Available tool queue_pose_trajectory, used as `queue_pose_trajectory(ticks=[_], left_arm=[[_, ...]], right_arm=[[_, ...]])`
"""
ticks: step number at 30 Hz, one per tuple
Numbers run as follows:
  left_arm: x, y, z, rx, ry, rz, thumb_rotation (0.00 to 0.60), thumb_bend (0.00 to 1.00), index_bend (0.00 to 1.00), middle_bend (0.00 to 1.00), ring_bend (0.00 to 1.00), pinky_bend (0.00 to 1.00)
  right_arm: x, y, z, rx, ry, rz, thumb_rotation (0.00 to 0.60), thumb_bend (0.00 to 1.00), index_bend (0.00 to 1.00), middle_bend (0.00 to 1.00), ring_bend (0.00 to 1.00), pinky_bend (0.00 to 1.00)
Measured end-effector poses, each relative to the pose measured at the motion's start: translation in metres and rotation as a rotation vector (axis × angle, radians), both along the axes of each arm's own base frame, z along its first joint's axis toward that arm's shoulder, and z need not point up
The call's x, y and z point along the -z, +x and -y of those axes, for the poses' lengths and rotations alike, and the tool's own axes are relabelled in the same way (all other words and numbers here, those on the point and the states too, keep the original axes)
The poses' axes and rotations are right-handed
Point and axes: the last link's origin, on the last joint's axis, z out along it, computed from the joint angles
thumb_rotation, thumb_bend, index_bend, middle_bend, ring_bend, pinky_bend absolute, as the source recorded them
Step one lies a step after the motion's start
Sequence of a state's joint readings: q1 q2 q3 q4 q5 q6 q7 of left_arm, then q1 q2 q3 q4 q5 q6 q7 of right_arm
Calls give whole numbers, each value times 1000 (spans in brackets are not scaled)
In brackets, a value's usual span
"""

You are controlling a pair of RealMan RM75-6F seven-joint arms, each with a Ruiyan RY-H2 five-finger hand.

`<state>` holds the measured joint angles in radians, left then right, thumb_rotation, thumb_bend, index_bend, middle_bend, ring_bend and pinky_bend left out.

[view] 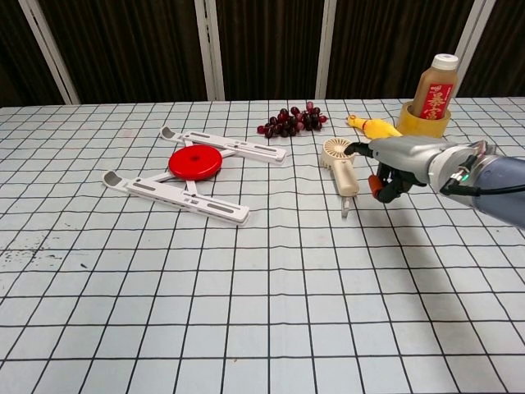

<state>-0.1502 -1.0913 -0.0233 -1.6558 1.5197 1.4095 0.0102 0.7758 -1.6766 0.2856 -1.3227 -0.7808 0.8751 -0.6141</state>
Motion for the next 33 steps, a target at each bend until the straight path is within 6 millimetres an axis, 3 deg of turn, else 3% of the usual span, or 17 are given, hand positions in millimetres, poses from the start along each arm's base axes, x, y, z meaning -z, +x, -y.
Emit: queue_pose_trajectory(ticks=[33], left_arm=[[2,2,-2,4,-6,8,600,33,0,0,0,0]], right_arm=[[12,-2,2,28,12,-8,600,760,0,832,932,850]])
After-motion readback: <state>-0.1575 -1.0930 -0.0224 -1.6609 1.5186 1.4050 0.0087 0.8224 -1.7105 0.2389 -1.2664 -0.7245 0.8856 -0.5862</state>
